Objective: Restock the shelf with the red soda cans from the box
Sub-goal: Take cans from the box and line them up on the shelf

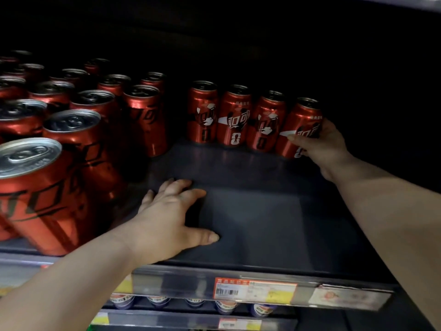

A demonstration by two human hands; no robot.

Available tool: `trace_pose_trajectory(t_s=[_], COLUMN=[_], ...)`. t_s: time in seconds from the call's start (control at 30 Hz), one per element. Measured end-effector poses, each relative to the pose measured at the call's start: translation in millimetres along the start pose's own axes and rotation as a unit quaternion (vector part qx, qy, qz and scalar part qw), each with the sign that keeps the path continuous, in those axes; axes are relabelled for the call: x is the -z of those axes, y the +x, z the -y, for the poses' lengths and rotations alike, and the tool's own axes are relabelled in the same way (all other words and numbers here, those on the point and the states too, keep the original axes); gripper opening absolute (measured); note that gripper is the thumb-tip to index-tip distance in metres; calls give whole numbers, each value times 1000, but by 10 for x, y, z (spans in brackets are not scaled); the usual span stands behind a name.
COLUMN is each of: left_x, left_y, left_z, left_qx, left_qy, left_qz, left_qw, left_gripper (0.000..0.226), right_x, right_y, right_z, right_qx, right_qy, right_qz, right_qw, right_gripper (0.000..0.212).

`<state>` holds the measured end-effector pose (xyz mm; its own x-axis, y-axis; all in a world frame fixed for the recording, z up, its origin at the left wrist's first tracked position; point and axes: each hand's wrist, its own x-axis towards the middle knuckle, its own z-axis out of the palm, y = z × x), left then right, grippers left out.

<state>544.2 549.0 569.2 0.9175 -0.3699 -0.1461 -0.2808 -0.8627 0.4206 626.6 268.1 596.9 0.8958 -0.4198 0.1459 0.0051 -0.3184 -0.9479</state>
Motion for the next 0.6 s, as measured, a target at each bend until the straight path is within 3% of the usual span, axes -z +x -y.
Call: trace_pose_trajectory(t_s=[0.1, 0.3, 0.6], left_x=[13, 17, 33], left_y=[-9, -27, -26], left_z=[-6, 9, -18], left_qx=[6, -2, 3], left_qy=[-7, -8, -24], left_qz=[8, -1, 4], left_qw=[1000, 1000, 1000], left_gripper=[107, 121, 117], right_x=[0, 1, -17], right_y=[64, 89, 80], right_z=[-13, -38, -40], right_qx=[2, 1, -10], right_qy=[-5, -18, -43], right_qz=[8, 9, -16], right_qw=[1000, 1000, 999], right_gripper=[62, 64, 68])
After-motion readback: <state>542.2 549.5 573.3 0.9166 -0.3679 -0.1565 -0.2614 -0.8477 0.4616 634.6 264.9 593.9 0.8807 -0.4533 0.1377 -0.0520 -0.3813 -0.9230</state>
